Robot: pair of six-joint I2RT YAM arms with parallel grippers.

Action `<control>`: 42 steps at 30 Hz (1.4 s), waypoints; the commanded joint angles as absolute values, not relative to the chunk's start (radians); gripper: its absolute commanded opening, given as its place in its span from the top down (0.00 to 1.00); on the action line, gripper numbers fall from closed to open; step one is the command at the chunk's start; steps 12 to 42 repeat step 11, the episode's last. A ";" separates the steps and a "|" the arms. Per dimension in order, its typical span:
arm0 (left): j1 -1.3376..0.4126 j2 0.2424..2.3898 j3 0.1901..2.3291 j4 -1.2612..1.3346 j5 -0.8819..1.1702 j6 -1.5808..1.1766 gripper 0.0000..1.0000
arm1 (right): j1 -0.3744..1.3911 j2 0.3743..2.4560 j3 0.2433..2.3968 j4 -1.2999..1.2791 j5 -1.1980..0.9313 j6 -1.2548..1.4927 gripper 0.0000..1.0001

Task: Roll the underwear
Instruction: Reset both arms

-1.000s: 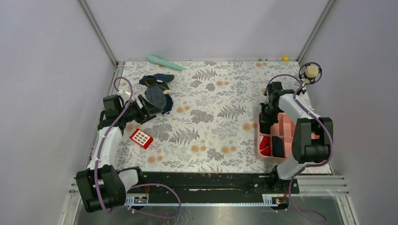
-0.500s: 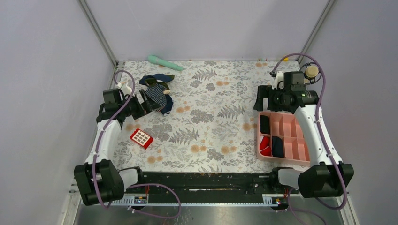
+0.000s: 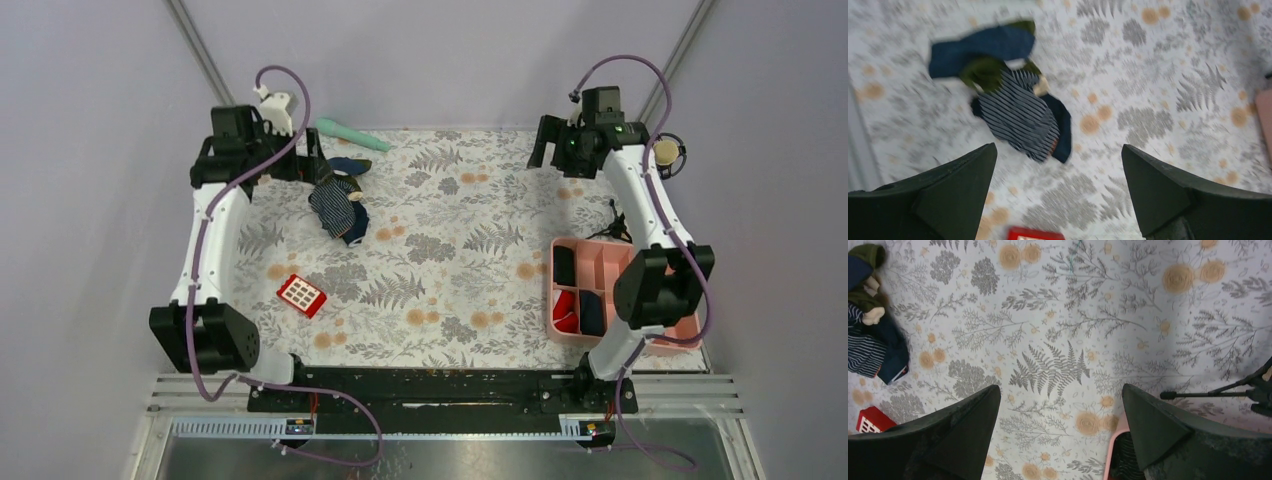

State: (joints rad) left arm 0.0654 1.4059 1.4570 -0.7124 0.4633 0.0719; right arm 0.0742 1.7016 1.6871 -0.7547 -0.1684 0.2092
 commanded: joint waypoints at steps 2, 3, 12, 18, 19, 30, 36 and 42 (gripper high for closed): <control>0.067 1.582 1.752 -0.738 0.406 0.118 0.01 | 0.080 1.801 1.913 -0.821 -0.185 0.204 0.01; 0.067 1.612 1.796 -0.741 0.405 0.079 0.01 | 0.081 1.810 1.938 -0.819 -0.203 0.199 0.01; 0.066 1.544 1.647 -0.659 0.450 0.055 0.01 | 0.082 1.909 2.184 -0.918 -0.163 0.227 0.01; 0.066 1.544 1.647 -0.659 0.450 0.055 0.01 | 0.082 1.909 2.184 -0.918 -0.163 0.227 0.01; 0.066 1.544 1.647 -0.659 0.450 0.055 0.01 | 0.082 1.909 2.184 -0.918 -0.163 0.227 0.01; 0.066 1.544 1.647 -0.659 0.450 0.055 0.01 | 0.082 1.909 2.184 -0.918 -0.163 0.227 0.01; 0.066 1.544 1.647 -0.659 0.450 0.055 0.01 | 0.082 1.909 2.184 -0.918 -0.163 0.227 0.01; 0.066 1.544 1.647 -0.659 0.450 0.055 0.01 | 0.082 1.909 2.184 -0.918 -0.163 0.227 0.01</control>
